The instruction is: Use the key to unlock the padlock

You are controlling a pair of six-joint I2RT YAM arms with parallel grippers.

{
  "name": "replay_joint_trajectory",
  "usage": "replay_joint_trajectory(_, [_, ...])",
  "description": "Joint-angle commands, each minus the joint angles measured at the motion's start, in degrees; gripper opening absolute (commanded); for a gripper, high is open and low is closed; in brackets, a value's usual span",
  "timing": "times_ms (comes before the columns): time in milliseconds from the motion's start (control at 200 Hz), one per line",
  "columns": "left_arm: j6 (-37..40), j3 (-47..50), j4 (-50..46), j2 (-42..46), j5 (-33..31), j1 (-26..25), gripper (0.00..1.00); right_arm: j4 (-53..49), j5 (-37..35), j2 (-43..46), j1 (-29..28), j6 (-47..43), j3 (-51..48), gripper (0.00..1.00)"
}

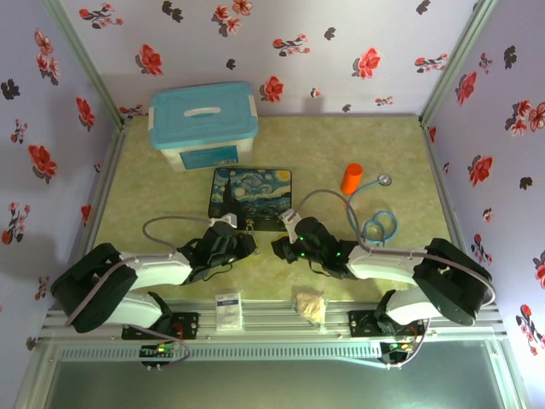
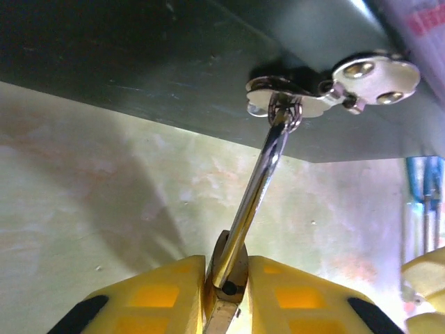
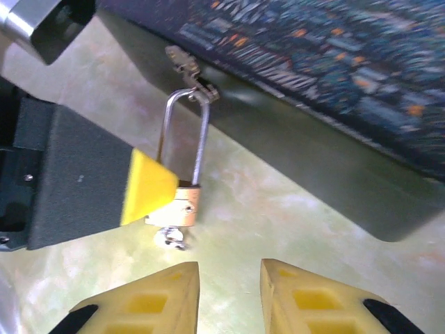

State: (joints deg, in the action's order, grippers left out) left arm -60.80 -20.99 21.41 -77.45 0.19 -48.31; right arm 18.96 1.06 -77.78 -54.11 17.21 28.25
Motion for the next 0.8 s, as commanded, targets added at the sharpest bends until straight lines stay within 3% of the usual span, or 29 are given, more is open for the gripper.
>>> replay_joint_trajectory(0, [7.1,-2.9,-16.8,1.5,-5.4,0.2,0.21,-1.3,-7.5,2.8,0.7,1.6,-0.7,0.25])
replay_joint_trajectory(195, [10.5,-5.0,-22.3,1.4,-7.4,-0.3,0.2,-5.1,-13.4,6.6,1.7,1.8,-0.9,0.25])
replay_joint_trajectory(450, [13.3,-9.5,-30.0,3.4,-10.5,-0.7,0.1,-5.4,-16.0,7.8,2.3,2.7,-2.3,0.24])
replay_joint_trajectory(795, [18.8,-15.4,-42.3,3.0,-10.4,0.2,0.1,-6.1,-17.0,7.3,3.1,3.4,-2.1,0.24])
